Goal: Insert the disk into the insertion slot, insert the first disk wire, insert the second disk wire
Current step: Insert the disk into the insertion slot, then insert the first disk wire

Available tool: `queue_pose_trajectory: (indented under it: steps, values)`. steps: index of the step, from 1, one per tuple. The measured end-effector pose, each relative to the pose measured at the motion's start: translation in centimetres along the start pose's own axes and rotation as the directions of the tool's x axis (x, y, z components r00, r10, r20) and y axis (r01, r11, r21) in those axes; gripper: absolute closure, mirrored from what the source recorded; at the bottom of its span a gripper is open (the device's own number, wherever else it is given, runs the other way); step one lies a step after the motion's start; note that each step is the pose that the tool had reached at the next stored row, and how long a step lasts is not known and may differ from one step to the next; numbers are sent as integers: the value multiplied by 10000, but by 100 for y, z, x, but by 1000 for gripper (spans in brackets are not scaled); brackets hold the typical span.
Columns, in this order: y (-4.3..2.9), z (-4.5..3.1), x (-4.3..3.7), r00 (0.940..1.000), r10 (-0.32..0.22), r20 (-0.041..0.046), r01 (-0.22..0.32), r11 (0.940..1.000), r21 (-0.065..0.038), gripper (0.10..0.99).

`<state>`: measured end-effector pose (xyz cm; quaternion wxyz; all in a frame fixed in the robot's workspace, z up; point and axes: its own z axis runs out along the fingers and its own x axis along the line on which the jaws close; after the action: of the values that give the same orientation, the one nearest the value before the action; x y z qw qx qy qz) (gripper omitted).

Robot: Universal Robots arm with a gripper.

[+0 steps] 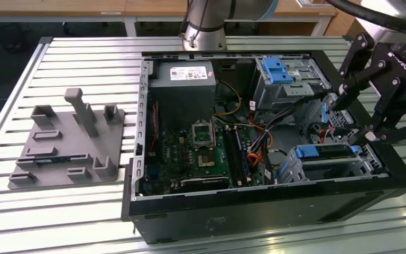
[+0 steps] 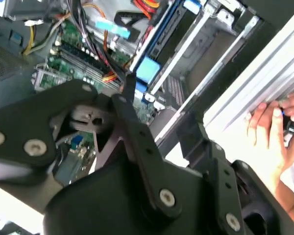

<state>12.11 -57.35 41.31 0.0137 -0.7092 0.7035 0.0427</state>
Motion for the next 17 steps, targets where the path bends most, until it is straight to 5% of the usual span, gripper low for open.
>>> queue_pose_trajectory:
  steps: [1, 17]
  values:
    - [0, 0, 0, 10000, -1, 1, 1, 10000, 0, 475]
    - [0, 1, 0, 10000, -7, 2, 7, 10000, 0, 475]
